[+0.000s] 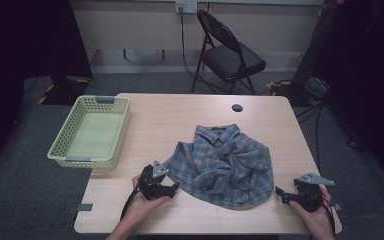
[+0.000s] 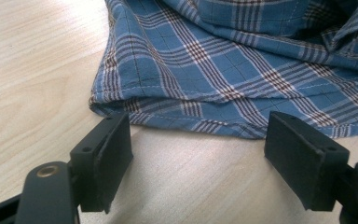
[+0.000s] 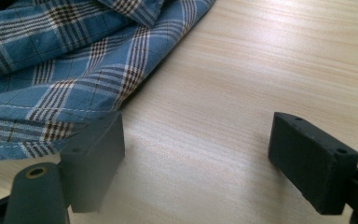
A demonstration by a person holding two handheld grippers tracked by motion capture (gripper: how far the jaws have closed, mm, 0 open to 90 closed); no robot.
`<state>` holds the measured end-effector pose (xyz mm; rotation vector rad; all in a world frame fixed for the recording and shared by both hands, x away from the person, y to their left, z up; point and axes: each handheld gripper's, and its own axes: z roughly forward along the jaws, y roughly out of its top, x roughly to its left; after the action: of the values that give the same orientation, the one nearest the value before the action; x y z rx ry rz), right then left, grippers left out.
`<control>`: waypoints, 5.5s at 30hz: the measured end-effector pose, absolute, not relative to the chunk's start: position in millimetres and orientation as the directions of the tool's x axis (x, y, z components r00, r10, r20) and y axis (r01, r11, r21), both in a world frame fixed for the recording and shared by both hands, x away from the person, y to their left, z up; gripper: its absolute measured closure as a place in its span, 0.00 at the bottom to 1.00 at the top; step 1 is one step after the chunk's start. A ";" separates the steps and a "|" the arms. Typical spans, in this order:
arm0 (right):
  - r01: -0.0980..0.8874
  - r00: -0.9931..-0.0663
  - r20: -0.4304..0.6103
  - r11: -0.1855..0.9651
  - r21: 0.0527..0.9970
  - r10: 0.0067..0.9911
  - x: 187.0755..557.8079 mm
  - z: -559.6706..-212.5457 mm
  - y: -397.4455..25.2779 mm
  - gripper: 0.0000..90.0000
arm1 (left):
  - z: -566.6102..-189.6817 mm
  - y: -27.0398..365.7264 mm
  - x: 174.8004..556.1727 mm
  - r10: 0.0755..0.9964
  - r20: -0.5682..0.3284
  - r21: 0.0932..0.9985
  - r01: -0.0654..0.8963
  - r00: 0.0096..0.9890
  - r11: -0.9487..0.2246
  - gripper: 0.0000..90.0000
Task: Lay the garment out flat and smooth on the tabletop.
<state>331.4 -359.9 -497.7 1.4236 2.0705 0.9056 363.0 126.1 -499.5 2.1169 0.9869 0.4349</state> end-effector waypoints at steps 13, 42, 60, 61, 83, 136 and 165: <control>0.629 -0.358 -0.009 0.248 0.737 0.934 330.7 -497.5 -360.9 0.19 | -499.8 124.4 366.4 0.767 -0.011 0.739 0.522 0.642 -0.426 0.16; 0.551 -0.476 0.061 0.244 0.798 0.877 339.3 -450.3 -337.6 0.62 | -438.4 111.3 362.0 0.718 -0.017 0.822 0.419 0.696 -0.386 0.36; 0.512 -0.482 0.059 0.226 0.829 0.874 426.0 -405.0 -272.5 0.67 | -427.2 32.2 440.6 0.682 -0.097 0.792 0.471 0.725 -0.389 0.52; 0.516 -0.487 0.059 0.232 0.825 0.872 429.7 -408.9 -267.2 0.63 | -427.2 32.2 440.6 0.682 -0.097 0.792 0.471 0.725 -0.389 0.52; 0.563 -0.542 0.018 0.347 0.750 0.840 393.2 -480.1 -249.9 0.49 | -484.8 14.8 408.3 0.618 -0.076 0.690 0.489 0.782 -0.533 0.50; 0.555 -0.529 0.142 0.215 0.803 0.837 389.5 -431.5 -303.2 0.59 | -481.2 -18.0 367.8 0.492 -0.003 0.683 0.361 0.871 -0.635 0.57; 0.591 -0.588 0.086 0.355 0.725 0.804 389.6 -485.4 -276.6 0.81 | -484.0 -14.7 367.9 0.484 -0.011 0.704 0.351 0.875 -0.617 0.56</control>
<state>389.6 -276.6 -485.4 1.2407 2.3362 1.0687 367.9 -14.7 -484.0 2.2955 0.5986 0.2320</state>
